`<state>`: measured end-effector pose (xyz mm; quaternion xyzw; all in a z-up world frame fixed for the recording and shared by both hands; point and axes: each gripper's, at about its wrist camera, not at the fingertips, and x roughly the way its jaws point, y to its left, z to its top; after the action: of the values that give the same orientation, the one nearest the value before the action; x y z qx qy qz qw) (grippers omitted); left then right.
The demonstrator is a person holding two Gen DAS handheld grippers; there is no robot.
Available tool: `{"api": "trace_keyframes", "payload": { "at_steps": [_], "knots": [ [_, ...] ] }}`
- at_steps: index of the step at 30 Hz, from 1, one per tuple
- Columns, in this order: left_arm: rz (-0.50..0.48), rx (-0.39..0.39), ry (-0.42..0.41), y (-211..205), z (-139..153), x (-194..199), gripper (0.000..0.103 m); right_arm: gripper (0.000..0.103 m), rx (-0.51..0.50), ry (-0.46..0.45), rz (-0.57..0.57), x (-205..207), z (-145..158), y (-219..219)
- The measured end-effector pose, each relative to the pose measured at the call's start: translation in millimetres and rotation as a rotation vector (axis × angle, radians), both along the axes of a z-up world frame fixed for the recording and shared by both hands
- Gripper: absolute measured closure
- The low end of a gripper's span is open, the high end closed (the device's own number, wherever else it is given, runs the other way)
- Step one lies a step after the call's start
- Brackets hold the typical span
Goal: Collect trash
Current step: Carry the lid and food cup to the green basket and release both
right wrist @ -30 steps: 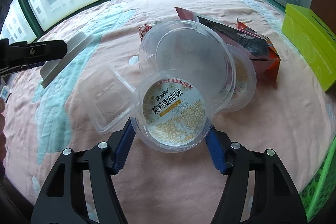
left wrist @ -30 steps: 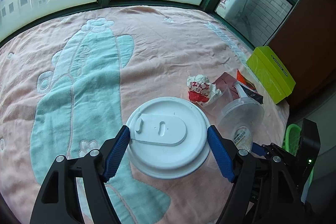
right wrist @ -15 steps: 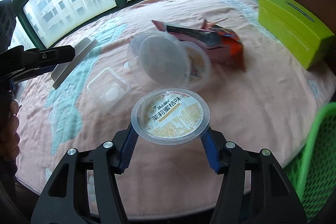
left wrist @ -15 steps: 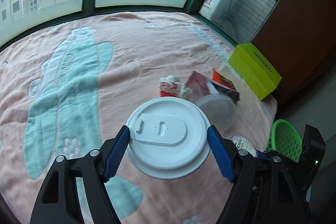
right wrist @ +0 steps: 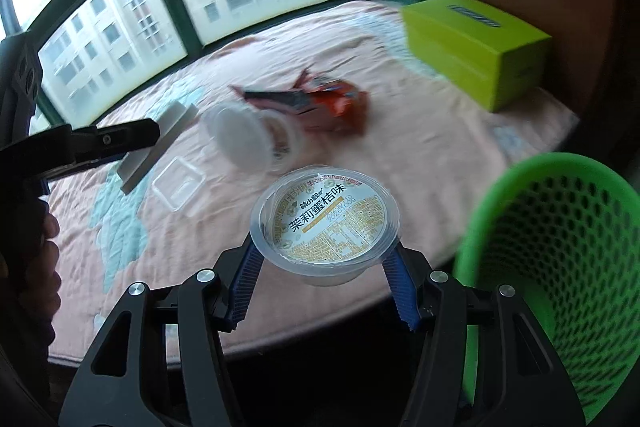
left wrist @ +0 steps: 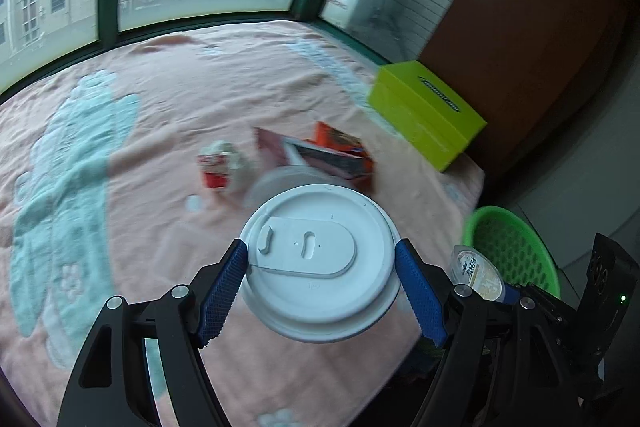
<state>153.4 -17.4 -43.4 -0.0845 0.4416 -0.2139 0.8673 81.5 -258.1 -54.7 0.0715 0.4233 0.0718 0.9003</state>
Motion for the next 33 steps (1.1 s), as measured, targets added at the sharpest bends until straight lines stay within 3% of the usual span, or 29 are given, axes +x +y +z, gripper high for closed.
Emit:
{"api": "trace_keyframes", "payload": {
  "at_steps": [18, 27, 33],
  "knots": [
    [-0.186, -0.048, -0.02, -113.5, 19.7, -19.4, 0.03, 0.044, -0.03, -0.006, -0.314, -64.4, 10.3, -119.9],
    [-0.233, -0.048, -0.026, -147.7, 27.1, -28.1, 0.03, 0.044, -0.031, 0.004, -0.416, -83.4, 5.7, -157.5],
    [-0.257, -0.06, -0.03, -165.8, 33.1, -33.2, 0.03, 0.036, -0.022, -0.004, -0.454, -92.4, 6.6, -169.3]
  ]
}}
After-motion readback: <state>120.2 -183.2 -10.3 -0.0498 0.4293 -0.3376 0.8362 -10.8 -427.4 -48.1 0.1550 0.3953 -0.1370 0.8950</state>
